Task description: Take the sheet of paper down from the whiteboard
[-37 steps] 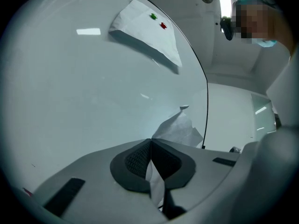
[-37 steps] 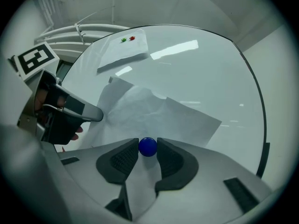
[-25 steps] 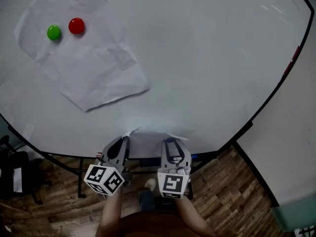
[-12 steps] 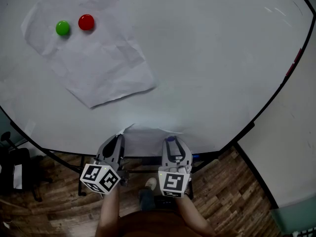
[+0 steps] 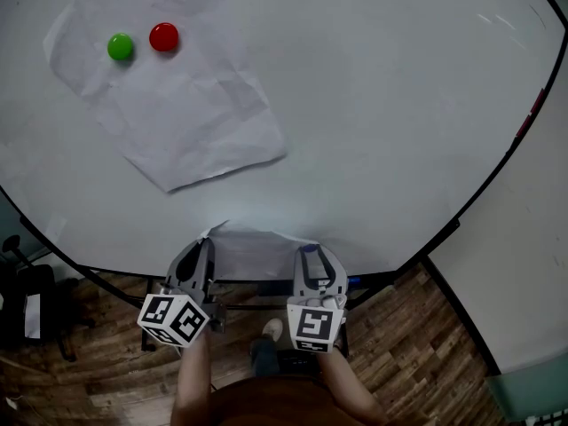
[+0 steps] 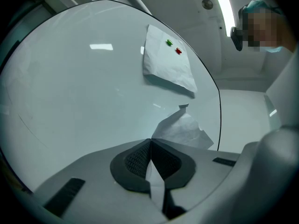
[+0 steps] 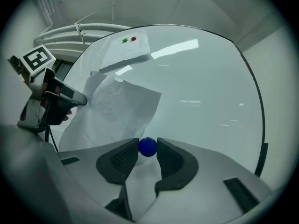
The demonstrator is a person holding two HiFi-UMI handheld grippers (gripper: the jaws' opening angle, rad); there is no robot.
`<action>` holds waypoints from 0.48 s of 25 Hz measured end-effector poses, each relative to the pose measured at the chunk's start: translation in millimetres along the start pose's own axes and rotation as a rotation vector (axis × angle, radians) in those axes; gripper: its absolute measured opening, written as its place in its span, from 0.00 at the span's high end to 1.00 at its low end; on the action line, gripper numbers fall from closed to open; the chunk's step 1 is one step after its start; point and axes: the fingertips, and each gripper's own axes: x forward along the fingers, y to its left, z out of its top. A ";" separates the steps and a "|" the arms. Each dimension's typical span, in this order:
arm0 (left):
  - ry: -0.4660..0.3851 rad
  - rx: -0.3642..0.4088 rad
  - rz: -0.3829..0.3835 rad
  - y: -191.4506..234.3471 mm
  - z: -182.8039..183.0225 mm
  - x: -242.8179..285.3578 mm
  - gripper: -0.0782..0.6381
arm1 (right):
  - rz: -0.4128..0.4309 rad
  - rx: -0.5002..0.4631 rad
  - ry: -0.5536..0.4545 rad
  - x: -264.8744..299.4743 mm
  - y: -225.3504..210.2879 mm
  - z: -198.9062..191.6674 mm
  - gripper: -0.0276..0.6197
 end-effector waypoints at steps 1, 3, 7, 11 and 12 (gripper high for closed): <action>-0.005 -0.007 0.002 1.9 1.3 -0.8 0.86 | 0.000 0.000 -0.003 0.4 0.0 0.2 0.75; -0.020 -0.025 0.004 6.2 3.8 -2.7 0.86 | -0.001 0.000 0.000 0.2 -0.4 0.7 0.75; -0.033 -0.046 0.019 11.9 9.7 -6.1 0.86 | -0.002 -0.002 0.009 0.9 -1.3 0.4 0.75; -0.041 -0.051 0.024 15.2 11.4 -7.8 0.86 | -0.001 0.001 0.014 1.5 -1.8 -1.5 0.75; -0.041 -0.053 0.025 15.4 11.2 -7.7 0.86 | -0.001 0.001 0.015 1.7 -1.8 -1.9 0.75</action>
